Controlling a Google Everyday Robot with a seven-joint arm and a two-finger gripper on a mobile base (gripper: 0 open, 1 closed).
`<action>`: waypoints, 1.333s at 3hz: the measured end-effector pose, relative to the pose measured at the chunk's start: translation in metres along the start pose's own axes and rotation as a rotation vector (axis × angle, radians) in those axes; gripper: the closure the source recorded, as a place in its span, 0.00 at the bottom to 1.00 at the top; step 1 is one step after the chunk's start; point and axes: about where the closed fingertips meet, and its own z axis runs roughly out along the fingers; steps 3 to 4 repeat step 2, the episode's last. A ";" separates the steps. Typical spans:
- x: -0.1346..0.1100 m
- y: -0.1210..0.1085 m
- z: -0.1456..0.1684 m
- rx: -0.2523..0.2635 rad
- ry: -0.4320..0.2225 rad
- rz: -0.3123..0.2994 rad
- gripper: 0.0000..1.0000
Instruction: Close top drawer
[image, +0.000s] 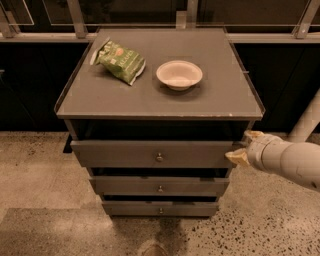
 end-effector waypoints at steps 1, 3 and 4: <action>0.000 0.000 0.000 0.000 0.000 0.000 0.00; 0.000 0.000 0.000 0.000 0.000 0.000 0.00; 0.000 0.000 0.000 0.000 0.000 0.000 0.00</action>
Offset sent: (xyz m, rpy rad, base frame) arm 0.0000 0.0000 0.0000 0.0000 0.0000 0.0000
